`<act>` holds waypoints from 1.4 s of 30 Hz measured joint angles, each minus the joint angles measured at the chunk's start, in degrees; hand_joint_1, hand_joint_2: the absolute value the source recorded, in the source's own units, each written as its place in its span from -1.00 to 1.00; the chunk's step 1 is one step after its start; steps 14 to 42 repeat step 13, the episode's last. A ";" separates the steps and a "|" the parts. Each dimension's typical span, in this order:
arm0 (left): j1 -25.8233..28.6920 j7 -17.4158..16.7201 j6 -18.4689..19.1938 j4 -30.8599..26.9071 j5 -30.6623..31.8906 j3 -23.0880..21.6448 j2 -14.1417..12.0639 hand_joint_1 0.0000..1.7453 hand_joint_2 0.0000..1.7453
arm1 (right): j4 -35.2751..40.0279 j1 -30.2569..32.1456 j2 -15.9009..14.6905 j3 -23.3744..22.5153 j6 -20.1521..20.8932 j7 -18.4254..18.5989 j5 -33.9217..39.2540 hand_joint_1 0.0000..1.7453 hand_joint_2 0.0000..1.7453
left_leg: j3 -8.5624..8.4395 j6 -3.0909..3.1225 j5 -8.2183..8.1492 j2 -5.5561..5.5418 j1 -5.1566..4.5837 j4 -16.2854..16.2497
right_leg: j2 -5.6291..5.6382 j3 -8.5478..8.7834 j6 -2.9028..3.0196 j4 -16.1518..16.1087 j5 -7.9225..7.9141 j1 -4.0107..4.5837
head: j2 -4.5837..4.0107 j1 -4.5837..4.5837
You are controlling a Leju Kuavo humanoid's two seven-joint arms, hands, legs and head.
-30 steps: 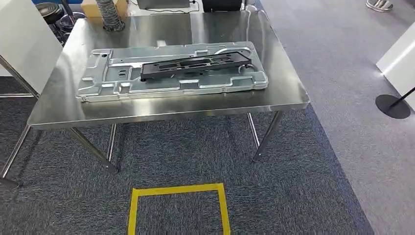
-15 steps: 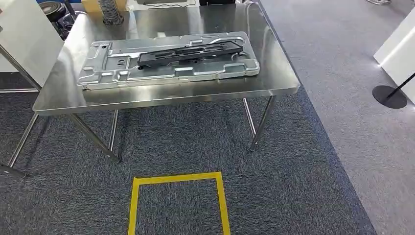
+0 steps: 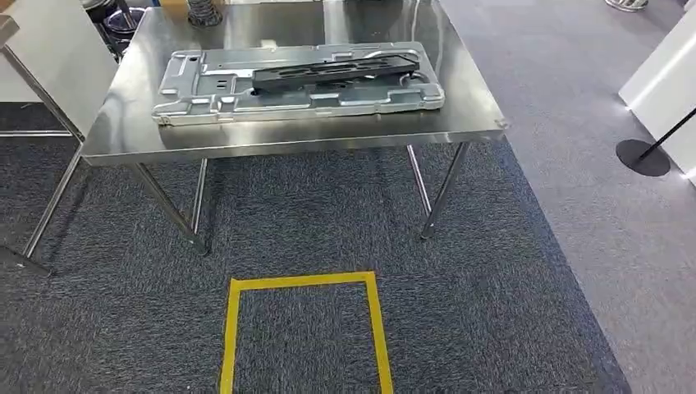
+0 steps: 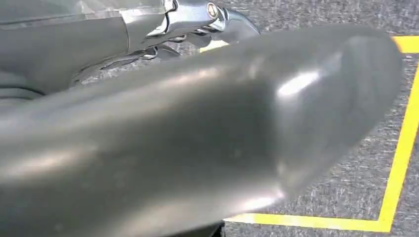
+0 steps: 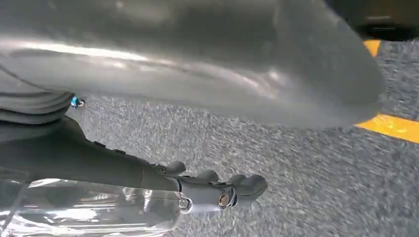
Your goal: Take the parts from the cabinet and place them on the table.
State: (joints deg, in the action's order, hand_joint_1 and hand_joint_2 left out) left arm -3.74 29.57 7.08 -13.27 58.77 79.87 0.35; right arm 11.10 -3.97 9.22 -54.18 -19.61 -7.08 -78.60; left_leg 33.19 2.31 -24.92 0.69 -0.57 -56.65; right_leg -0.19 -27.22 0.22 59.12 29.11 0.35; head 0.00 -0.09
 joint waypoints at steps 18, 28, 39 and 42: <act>0.10 0.20 -0.22 0.09 -0.59 0.09 0.17 -1.00 -1.00 | -0.04 -0.37 0.13 0.00 1.61 -1.31 0.37 -1.00 -1.00 | 1.53 -4.39 -5.70 -0.41 1.99 -14.66 | -0.65 -5.89 0.55 -4.51 -5.35 -0.66 | -0.02 -0.46; 0.10 0.20 -0.22 0.09 -0.59 0.09 0.17 -1.00 -1.00 | -0.04 -0.37 0.13 0.00 1.61 -1.31 0.37 -1.00 -1.00 | 1.53 -4.39 -5.70 -0.41 1.99 -14.66 | -0.65 -5.89 0.55 -4.51 -5.35 -0.66 | -0.02 -0.46; 0.10 0.20 -0.22 0.09 -0.59 0.09 0.17 -1.00 -1.00 | -0.04 -0.37 0.13 0.00 1.61 -1.31 0.37 -1.00 -1.00 | 1.53 -4.39 -5.70 -0.41 1.99 -14.66 | -0.65 -5.89 0.55 -4.51 -5.35 -0.66 | -0.02 -0.46; 0.10 0.20 -0.22 0.09 -0.59 0.09 0.17 -1.00 -1.00 | -0.04 -0.37 0.13 0.00 1.61 -1.31 0.37 -1.00 -1.00 | 1.53 -4.39 -5.70 -0.41 1.99 -14.66 | -0.65 -5.89 0.55 -4.51 -5.35 -0.66 | -0.02 -0.46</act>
